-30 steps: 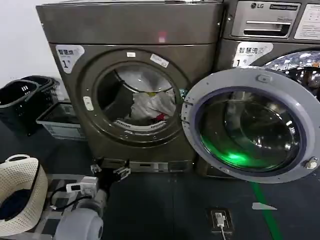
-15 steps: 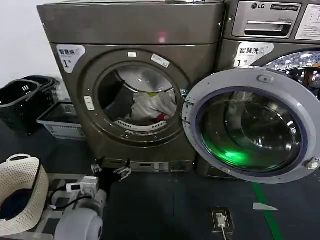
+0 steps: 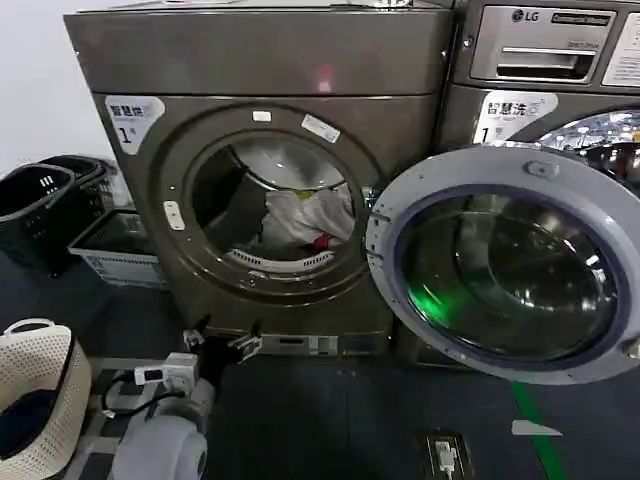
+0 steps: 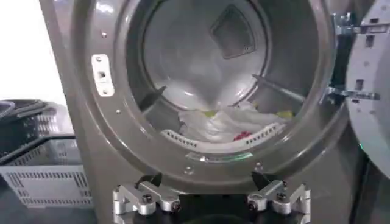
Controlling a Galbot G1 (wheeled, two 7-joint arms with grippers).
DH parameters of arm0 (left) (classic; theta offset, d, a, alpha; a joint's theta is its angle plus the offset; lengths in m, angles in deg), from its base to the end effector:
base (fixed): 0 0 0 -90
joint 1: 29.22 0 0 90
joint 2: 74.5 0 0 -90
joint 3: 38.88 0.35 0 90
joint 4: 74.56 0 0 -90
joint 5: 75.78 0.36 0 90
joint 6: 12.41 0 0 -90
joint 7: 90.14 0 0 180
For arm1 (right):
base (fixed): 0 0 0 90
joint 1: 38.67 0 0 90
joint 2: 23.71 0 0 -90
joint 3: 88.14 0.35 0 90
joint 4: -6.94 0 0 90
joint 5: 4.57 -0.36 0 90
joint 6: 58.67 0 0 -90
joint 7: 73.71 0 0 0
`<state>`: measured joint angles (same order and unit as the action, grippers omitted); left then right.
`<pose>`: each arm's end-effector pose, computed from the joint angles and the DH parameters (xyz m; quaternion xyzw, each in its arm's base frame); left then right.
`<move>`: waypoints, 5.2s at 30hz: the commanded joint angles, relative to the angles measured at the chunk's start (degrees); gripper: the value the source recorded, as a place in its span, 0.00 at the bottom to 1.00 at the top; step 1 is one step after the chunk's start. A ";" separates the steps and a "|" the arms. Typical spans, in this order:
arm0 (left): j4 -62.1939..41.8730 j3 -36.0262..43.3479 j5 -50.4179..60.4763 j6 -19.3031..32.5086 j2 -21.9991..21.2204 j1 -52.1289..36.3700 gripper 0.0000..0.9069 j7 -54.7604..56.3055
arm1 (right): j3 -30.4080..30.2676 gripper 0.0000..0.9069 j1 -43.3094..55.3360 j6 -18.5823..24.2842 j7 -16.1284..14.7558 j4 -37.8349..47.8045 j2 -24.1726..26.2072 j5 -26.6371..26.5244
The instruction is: Grasp the clothes from the dryer.
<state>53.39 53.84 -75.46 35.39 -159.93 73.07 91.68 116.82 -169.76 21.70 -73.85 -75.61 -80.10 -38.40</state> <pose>0.2495 -0.0032 -0.1867 -0.0092 -0.9886 -0.0427 0.1438 -0.2129 -0.4891 -0.0150 0.7066 0.6731 -0.1415 0.1659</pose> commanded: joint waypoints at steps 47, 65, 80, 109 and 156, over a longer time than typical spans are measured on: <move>-0.26 0.22 0.24 -2.80 -0.37 0.53 1.00 -0.12 | -1.13 1.00 0.91 0.31 -0.05 -0.44 -1.24 0.23; -2.59 0.49 1.67 -2.80 -0.70 -2.10 1.00 -0.54 | -1.79 1.00 1.15 1.11 -0.35 -0.73 -1.89 0.27; -27.28 2.10 4.94 4.73 -3.21 -22.33 1.00 -0.74 | -2.45 1.00 1.49 1.27 -0.30 -1.27 -1.29 0.22; -47.66 1.07 85.40 51.32 -3.00 -42.66 1.00 -70.76 | -2.86 1.00 0.96 1.20 -0.43 -2.65 -0.83 0.17; -71.06 3.87 70.01 46.14 -3.40 -48.63 1.00 -77.61 | -6.01 1.00 2.85 1.25 -0.44 -4.78 -0.57 0.31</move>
<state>-12.04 57.73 -3.34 82.12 -163.25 24.63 13.99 110.91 -166.91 22.90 -74.31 -80.35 -80.49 -38.07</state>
